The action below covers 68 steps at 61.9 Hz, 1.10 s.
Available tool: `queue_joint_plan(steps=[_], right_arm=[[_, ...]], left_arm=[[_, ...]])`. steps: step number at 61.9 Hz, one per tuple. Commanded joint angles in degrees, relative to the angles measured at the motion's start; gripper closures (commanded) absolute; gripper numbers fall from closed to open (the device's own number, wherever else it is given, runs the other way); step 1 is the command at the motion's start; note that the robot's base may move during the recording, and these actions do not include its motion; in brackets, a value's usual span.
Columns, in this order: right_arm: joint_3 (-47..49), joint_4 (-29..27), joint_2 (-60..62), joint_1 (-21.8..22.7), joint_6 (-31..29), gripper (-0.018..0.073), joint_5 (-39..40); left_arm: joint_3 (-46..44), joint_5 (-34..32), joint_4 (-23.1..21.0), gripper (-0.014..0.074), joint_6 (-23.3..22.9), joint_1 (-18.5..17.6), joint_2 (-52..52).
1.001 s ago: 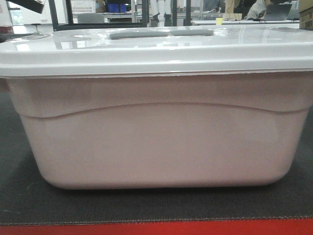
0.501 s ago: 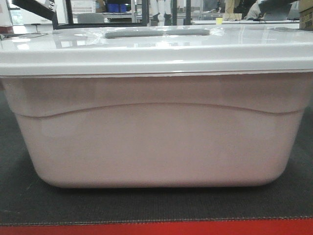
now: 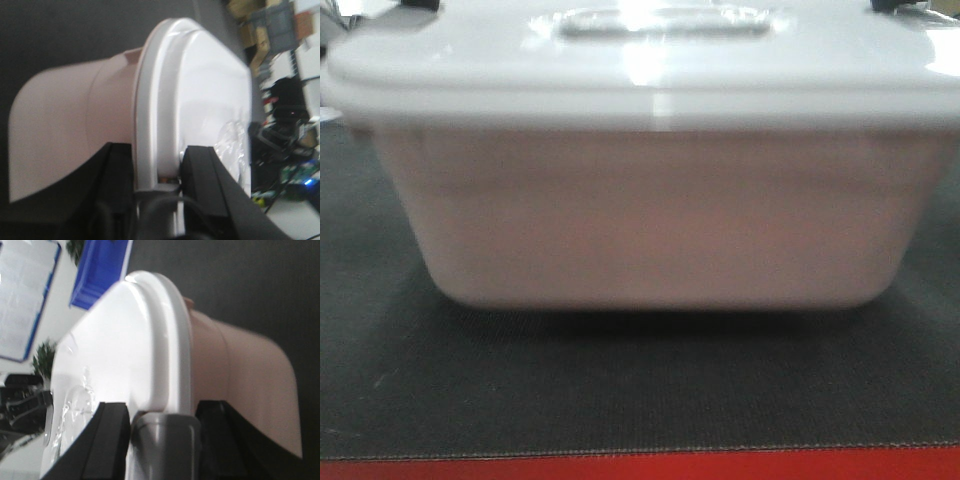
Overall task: Grab white bin and place on right shelf
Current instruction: 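Lift the pink bin off the table with both grippers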
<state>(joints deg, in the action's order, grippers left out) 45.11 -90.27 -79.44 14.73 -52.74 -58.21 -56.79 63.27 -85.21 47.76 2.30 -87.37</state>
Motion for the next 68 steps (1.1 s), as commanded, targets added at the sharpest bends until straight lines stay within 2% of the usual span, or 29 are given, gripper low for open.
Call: queue_joint_plan(steps=[1, 12, 19, 29, 53, 68], right_arm=[[1.53, -9.86, 4.26, -1.17, -0.56, 0.0491, -18.40], [1.53, -18.16, 6.77, -1.17, -0.22, 0.0491, -18.40], [2.91, -18.16, 7.88, -1.17, 2.27, 0.0491, -18.14], [6.23, -18.16, 9.20, -1.17, 4.27, 0.0491, -18.19], [13.57, -18.16, 10.30, -1.17, 7.33, 0.0491, -16.85], [13.57, -18.16, 10.30, -1.17, 7.33, 0.0491, -16.60]], left_arm=[[-1.63, 13.37, -9.60, 0.0729, 0.07, -1.53, 2.12], [-1.76, 13.37, -19.68, 0.0722, 0.07, -1.53, 2.23], [-1.86, 13.37, -24.56, 0.0722, 0.07, -1.53, 2.23], [-4.48, 13.37, -24.59, 0.0722, 0.07, -1.67, 2.23], [-18.30, 13.37, -24.59, 0.0722, -1.81, -8.96, 2.23], [-20.56, 13.37, -24.17, 0.0722, -1.81, -10.07, 2.23]])
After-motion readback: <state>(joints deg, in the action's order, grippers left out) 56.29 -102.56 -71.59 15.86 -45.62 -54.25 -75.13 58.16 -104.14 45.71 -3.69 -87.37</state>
